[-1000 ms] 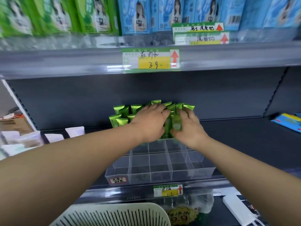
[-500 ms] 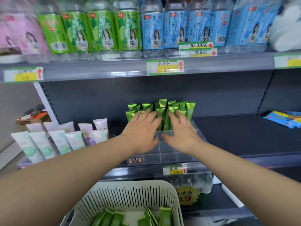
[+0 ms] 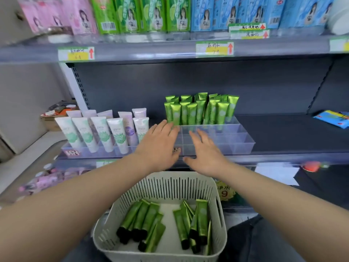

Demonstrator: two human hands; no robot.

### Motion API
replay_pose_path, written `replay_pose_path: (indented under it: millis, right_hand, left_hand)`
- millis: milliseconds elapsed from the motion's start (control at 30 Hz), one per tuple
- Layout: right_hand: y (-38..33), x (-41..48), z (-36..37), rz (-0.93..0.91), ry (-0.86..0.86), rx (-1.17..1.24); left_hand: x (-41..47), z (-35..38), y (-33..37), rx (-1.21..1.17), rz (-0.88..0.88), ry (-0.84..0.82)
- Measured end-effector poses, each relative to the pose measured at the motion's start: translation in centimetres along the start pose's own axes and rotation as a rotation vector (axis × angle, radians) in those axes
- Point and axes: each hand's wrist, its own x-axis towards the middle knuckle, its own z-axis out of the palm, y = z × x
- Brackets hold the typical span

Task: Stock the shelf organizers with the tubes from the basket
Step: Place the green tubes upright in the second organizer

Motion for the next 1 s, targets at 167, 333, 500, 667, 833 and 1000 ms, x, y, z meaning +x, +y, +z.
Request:
replay_pose_path:
  millis: [167,333,500,667,833,1000]
  right_hand:
    - [-0.3,-1.7,3.3,-0.001,-0.077,0.012]
    - [0.5,-2.7,6.5,0.015,-0.164,-0.004]
    - [1.4,-3.0,9.9,0.048,-0.244,0.029]
    - [2.6,-3.1,13.5,0.097,-0.341,0.061]
    - [3.8,-2.7,15.8,0.125,-0.428,0.016]
    - [4.8,-1.9,17.8,0.161,-0.476,-0.032]
  left_hand:
    - [-3.6,2.2,-0.6,-0.058,-0.047,-0.047]
    - [-6.5,5.8,-0.7,-0.088,-0.083,-0.183]
    - [-8.0,9.3,-1.4,-0.179,-0.131,-0.275]
    - [-9.1,13.2,-2.1,-0.185,-0.123,-0.422]
    - [-9.8,16.6,-2.9,-0.260,-0.160,-0.544]
    - [-9.4,19.4,-3.3,-0.364,-0.196,-0.624]
